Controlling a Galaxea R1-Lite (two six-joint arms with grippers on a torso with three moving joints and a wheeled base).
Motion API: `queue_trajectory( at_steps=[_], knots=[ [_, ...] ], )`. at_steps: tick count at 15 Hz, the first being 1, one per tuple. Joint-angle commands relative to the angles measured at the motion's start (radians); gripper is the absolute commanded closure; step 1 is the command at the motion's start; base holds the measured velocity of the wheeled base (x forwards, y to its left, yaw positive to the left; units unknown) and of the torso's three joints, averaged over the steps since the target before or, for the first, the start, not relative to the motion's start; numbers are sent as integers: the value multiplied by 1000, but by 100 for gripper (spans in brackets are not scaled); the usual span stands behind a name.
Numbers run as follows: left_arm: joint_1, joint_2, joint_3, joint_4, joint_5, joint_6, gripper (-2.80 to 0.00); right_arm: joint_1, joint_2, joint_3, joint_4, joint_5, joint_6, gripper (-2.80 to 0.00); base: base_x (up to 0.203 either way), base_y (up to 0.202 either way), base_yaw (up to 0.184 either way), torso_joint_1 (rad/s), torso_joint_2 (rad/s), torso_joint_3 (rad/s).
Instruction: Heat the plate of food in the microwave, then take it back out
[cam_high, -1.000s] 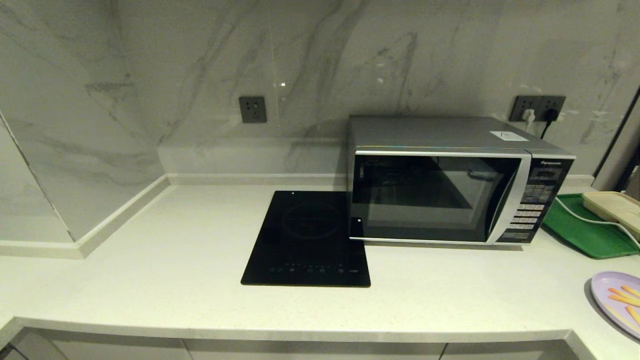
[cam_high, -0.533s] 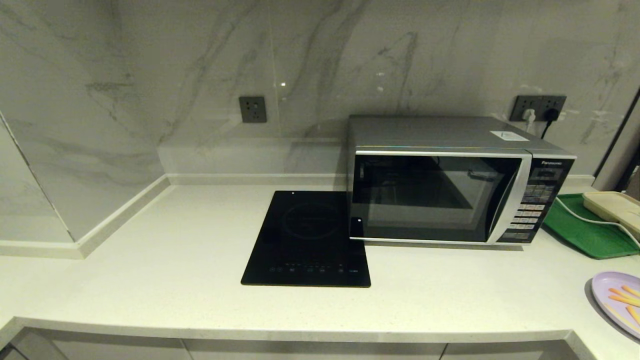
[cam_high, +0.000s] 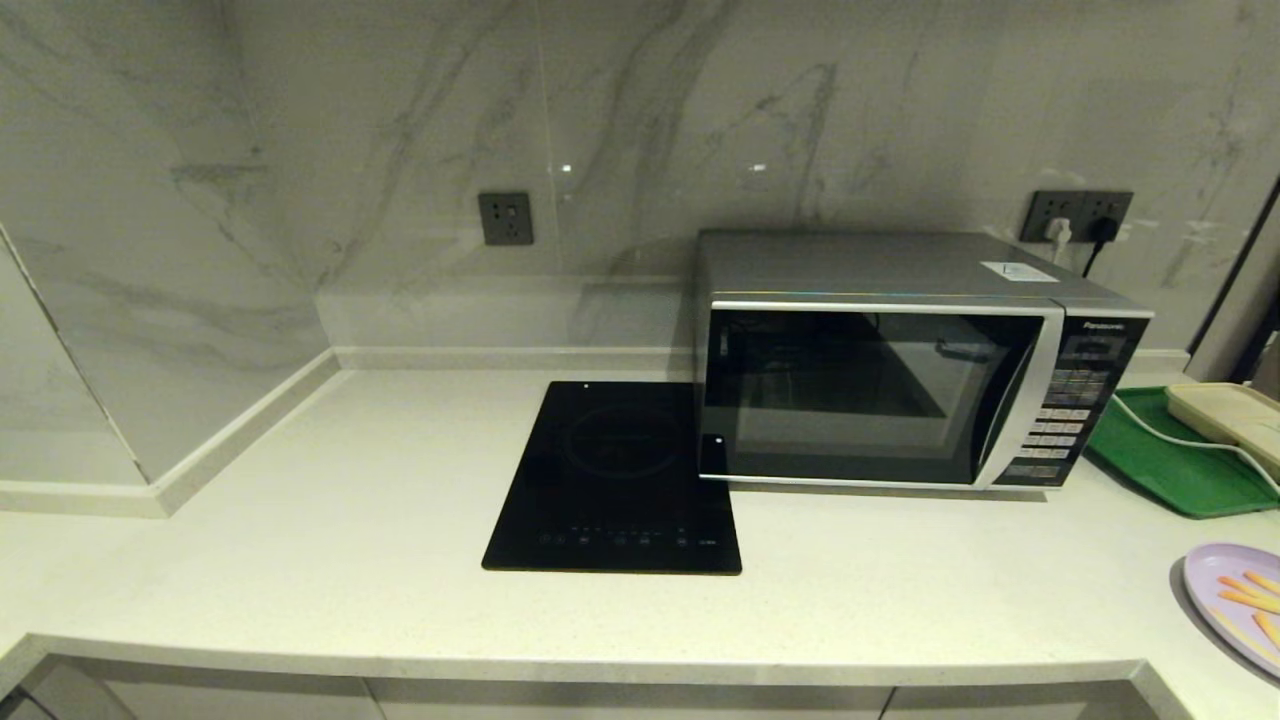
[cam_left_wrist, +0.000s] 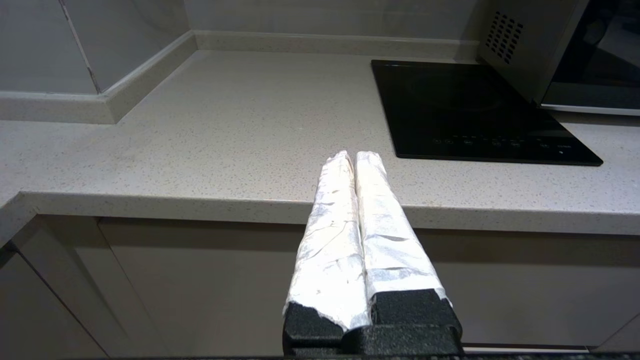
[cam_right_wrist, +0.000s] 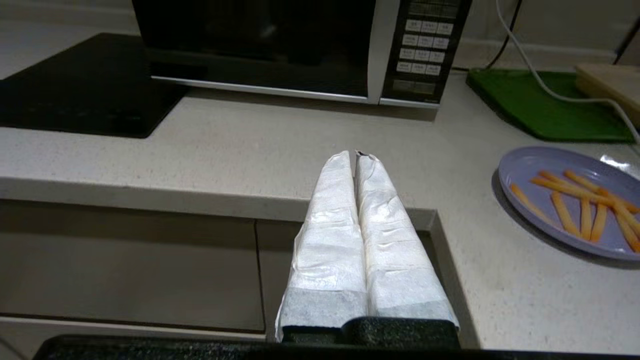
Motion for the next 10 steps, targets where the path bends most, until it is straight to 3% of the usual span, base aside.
queue_trajectory(
  at_steps=[1,10],
  knots=[
    [0,-2,0,0,0,-1,0,1,1,17,-5,-2,18,0,0,0,0,0,0,0],
    [0,-1,0,0,0,-1,0,1,1,19,-8,-7,29,0,0,0,0,0,0,0]
  ],
)
